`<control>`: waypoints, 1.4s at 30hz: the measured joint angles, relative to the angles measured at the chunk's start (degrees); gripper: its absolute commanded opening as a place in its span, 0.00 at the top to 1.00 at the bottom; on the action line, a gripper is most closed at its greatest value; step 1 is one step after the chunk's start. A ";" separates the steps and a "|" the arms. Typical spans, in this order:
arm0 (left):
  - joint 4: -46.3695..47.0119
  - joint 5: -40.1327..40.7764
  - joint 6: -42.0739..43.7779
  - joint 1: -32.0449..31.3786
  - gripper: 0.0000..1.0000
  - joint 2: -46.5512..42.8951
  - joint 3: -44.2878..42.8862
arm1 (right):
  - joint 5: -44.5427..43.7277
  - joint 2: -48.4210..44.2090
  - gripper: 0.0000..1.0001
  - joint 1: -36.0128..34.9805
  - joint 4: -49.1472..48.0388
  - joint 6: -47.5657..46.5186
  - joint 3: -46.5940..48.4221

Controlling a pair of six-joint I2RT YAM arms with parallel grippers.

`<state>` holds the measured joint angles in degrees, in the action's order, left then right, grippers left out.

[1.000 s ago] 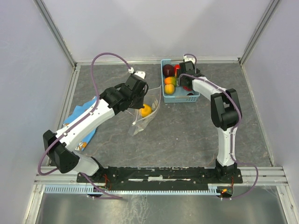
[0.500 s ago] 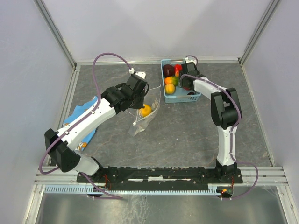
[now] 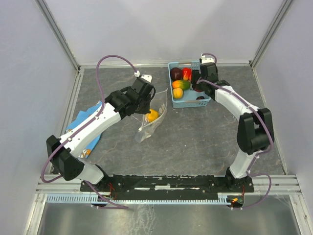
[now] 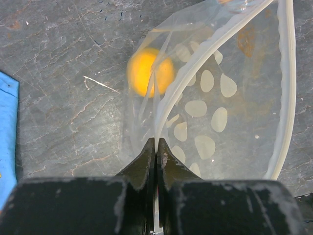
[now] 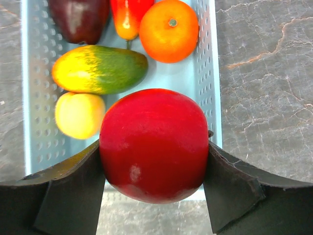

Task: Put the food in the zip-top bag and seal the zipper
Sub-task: Pick up the fake fruit from the bin, then place the fake fruit in the zipper food storage bag.

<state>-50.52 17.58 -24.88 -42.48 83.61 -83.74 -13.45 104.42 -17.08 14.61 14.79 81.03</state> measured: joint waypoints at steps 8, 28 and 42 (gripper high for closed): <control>-0.22 -0.15 0.74 0.02 0.97 0.00 -0.79 | 5.60 -13.40 0.53 -0.72 2.64 2.23 -6.91; -0.39 -3.19 3.34 0.02 0.97 -0.11 -3.96 | 14.82 -36.70 0.54 -14.75 6.47 17.38 -11.04; -0.33 -7.43 3.28 0.04 0.97 -0.11 -3.96 | 18.25 -34.95 0.54 -22.64 -2.84 30.05 -14.64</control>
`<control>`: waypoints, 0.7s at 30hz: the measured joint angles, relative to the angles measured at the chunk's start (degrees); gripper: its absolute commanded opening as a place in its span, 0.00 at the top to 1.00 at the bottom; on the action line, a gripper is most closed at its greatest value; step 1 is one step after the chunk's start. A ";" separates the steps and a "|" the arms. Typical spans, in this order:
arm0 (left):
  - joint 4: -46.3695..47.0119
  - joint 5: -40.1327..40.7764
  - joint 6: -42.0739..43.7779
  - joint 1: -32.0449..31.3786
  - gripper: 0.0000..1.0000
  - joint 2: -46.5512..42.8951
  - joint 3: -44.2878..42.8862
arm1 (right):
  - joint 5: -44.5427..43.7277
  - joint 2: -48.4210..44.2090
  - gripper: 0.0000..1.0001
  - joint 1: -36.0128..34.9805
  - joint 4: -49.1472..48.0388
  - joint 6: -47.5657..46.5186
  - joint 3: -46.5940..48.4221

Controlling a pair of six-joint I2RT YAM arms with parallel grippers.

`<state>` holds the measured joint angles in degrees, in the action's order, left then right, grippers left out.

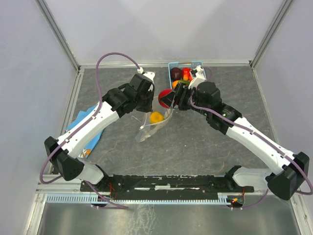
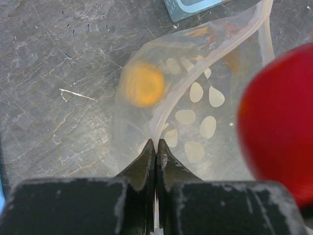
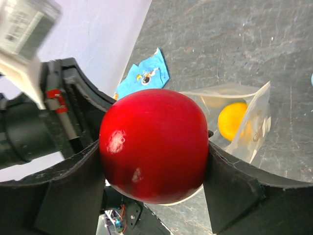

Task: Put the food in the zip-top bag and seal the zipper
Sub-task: Place the fake fruit in the zipper food storage bag.

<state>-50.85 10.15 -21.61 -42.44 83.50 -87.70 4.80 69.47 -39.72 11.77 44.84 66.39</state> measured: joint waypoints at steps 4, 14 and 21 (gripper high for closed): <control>0.00 -0.28 -0.09 0.00 0.97 0.02 0.00 | 0.68 1.53 0.54 -0.70 -1.68 1.73 -2.82; 0.13 -1.73 -0.61 -0.02 0.97 0.00 0.00 | 1.62 3.06 0.54 -0.94 0.00 2.14 -8.96; 0.55 -4.92 -1.33 -0.02 0.97 0.02 0.00 | 4.00 6.01 0.53 -1.05 -0.79 2.08 -9.31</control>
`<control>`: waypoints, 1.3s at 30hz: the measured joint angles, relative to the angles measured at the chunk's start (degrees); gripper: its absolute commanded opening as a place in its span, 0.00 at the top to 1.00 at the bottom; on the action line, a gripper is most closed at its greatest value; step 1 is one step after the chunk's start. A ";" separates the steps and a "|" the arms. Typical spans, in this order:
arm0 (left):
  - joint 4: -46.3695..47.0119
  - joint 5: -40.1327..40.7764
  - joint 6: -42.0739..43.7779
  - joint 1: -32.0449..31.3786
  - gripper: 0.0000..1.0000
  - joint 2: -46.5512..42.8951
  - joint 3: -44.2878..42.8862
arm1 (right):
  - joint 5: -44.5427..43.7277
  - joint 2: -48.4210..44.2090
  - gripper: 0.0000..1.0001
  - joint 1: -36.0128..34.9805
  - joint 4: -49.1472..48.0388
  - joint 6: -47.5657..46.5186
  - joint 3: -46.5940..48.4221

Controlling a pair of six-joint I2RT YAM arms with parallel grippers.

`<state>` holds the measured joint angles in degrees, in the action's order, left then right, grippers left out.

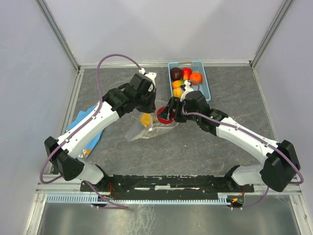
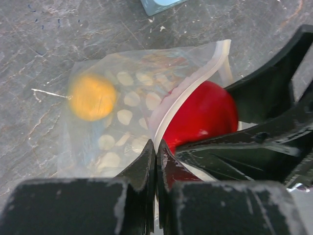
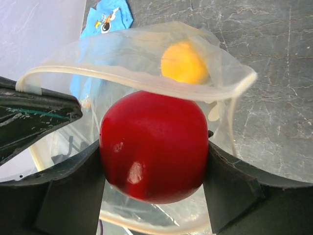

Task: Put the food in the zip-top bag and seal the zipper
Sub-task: Place the fake fruit in the zipper food storage bag.

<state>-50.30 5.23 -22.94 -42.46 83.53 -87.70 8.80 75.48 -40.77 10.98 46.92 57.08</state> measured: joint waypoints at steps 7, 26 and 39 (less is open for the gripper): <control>1.18 -2.73 -0.37 0.00 0.97 0.22 0.00 | 4.28 4.24 0.49 -0.39 -2.95 -2.25 0.00; 2.54 -2.67 -1.88 -0.04 0.97 0.22 1.70 | 12.98 9.33 0.08 -1.25 -5.11 -7.98 -0.31; 5.09 -2.29 -1.99 -0.04 0.97 -2.34 8.07 | 4.92 -0.96 0.16 -1.36 12.24 -14.53 5.18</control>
<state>-45.21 2.94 -24.93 -42.50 81.19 -79.64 13.72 74.52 -42.13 23.22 32.38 62.26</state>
